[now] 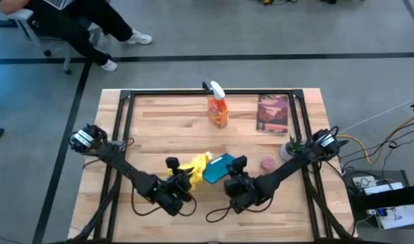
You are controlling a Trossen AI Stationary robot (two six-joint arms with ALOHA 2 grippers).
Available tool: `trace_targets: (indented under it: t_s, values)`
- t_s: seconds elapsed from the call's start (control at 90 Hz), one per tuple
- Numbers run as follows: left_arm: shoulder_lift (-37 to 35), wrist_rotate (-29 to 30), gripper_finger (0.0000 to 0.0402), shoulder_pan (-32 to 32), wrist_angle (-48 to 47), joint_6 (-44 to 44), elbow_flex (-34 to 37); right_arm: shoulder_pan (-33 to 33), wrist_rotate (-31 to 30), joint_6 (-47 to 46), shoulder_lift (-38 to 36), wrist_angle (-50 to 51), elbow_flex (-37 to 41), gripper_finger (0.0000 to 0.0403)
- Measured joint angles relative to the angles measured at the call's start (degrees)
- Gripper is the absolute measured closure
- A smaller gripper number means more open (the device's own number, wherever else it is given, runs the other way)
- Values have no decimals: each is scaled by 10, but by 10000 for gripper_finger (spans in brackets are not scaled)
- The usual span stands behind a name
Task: Apply microfiber cloth
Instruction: Wipe the front and back of the tablet with the yellow microfiber cloth
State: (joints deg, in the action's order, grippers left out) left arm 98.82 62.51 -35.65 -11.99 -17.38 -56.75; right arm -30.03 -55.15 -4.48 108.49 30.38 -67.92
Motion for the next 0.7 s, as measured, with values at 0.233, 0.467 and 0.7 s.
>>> trace_targets:
  t_s: [0.233, 0.467, 0.7]
  values:
    - [18, 24, 401, 3, 65, 83, 0, 18, 60, -6, 0, -34, -8, 394]
    - [14, 45, 401, 3, -69, -33, -1, 18, 93, -56, -34, -11, -22, 394]
    - [14, 35, 401, -3, -188, -155, -1, 25, 137, -136, -110, 27, -23, 394]
